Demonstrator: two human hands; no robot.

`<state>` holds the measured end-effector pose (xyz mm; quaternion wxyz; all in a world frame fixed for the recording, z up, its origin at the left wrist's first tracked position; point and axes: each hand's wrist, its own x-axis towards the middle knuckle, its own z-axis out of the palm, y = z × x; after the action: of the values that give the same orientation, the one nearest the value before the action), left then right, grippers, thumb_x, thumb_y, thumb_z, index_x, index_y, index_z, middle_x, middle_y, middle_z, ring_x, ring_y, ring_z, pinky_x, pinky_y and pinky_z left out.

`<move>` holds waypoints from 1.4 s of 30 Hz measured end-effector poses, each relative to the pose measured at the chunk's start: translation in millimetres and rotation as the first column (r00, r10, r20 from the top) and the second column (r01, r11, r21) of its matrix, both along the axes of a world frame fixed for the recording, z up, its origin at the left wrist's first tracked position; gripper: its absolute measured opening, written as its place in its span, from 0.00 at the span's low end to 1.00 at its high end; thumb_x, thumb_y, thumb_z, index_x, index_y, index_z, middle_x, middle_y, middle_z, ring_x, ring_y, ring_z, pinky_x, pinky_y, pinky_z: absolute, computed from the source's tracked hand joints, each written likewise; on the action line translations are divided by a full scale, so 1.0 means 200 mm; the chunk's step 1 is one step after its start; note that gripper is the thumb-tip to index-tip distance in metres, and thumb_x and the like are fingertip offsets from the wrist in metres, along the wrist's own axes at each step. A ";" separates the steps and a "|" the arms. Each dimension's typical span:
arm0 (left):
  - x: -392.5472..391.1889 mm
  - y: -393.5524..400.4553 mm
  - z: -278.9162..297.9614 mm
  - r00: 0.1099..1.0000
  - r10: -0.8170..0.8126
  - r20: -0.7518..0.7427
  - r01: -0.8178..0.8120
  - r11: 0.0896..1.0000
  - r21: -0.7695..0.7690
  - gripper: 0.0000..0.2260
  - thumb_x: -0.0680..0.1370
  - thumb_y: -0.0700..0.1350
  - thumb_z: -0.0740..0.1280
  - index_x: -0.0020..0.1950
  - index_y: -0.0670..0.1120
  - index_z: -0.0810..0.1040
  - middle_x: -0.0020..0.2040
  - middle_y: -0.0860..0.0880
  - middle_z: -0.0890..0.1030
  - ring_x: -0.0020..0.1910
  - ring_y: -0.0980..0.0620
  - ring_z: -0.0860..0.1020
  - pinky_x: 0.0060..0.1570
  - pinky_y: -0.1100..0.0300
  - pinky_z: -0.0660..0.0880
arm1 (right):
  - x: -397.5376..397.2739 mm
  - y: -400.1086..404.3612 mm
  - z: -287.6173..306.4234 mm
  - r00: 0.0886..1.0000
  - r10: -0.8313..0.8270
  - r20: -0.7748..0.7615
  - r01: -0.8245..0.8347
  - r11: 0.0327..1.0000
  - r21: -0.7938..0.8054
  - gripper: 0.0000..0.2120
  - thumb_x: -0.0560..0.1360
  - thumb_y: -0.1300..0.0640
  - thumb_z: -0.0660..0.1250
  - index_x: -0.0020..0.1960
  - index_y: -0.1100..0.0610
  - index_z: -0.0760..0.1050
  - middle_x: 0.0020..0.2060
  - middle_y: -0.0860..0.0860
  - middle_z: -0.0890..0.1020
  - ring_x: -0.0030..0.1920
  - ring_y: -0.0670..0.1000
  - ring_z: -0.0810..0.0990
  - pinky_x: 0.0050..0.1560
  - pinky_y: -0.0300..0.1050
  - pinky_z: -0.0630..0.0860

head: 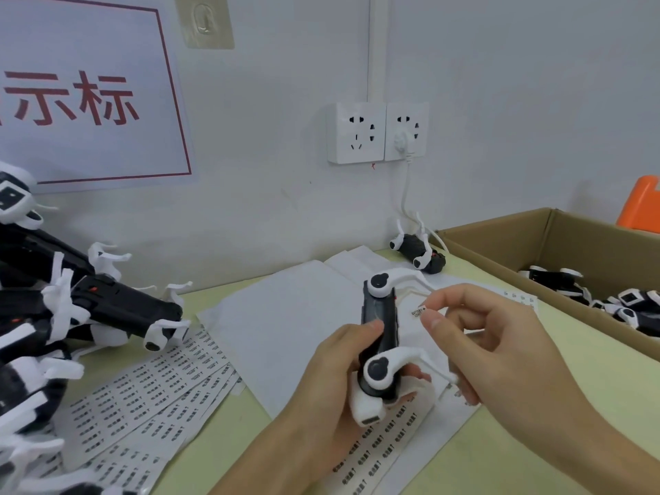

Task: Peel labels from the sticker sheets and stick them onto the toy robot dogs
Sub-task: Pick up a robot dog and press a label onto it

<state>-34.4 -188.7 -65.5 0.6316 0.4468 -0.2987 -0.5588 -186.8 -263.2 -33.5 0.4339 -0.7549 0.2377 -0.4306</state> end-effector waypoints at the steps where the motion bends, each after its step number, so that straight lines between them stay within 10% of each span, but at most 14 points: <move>1: 0.00 0.00 0.00 1.000 -0.001 0.028 0.002 1.000 -0.010 0.26 0.68 0.52 0.70 0.59 0.36 0.73 0.37 0.40 0.83 0.32 0.46 0.82 0.33 0.59 0.76 | 0.00 0.01 0.01 1.000 -0.008 -0.004 0.008 1.000 -0.013 0.14 0.67 0.39 0.66 0.45 0.47 0.80 0.25 0.54 0.69 0.22 0.50 0.66 0.24 0.41 0.65; 8: 0.01 0.01 0.00 0.995 -0.020 0.100 0.032 0.992 -0.126 0.21 0.72 0.48 0.68 0.63 0.65 0.78 0.45 0.44 0.83 0.34 0.46 0.82 0.38 0.57 0.77 | -0.02 0.02 0.04 0.998 -0.040 -0.047 0.033 0.990 -0.137 0.04 0.74 0.54 0.70 0.41 0.47 0.79 0.19 0.48 0.65 0.20 0.46 0.59 0.23 0.30 0.59; 15: 0.02 0.00 -0.03 0.976 -0.071 0.207 0.096 0.989 -0.116 0.24 0.73 0.43 0.67 0.64 0.66 0.77 0.48 0.38 0.83 0.43 0.36 0.83 0.48 0.47 0.79 | -0.04 0.01 0.07 0.977 -0.126 -0.174 0.067 0.948 -0.311 0.07 0.74 0.56 0.71 0.37 0.49 0.79 0.19 0.48 0.62 0.21 0.45 0.59 0.24 0.32 0.59; 42: -0.01 -0.01 -0.03 0.916 -0.021 0.401 0.097 0.980 -0.172 0.22 0.73 0.48 0.70 0.60 0.71 0.77 0.39 0.51 0.78 0.39 0.50 0.76 0.48 0.49 0.79 | 0.00 0.02 -0.03 0.951 -0.149 -0.271 0.070 0.957 -0.281 0.12 0.77 0.59 0.70 0.36 0.48 0.79 0.19 0.46 0.62 0.21 0.46 0.61 0.26 0.33 0.63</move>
<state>-35.9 -190.4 -72.2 0.5802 0.4796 -0.4855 -0.4446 -186.5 -260.0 -39.3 0.2637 -0.8468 0.2802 -0.3674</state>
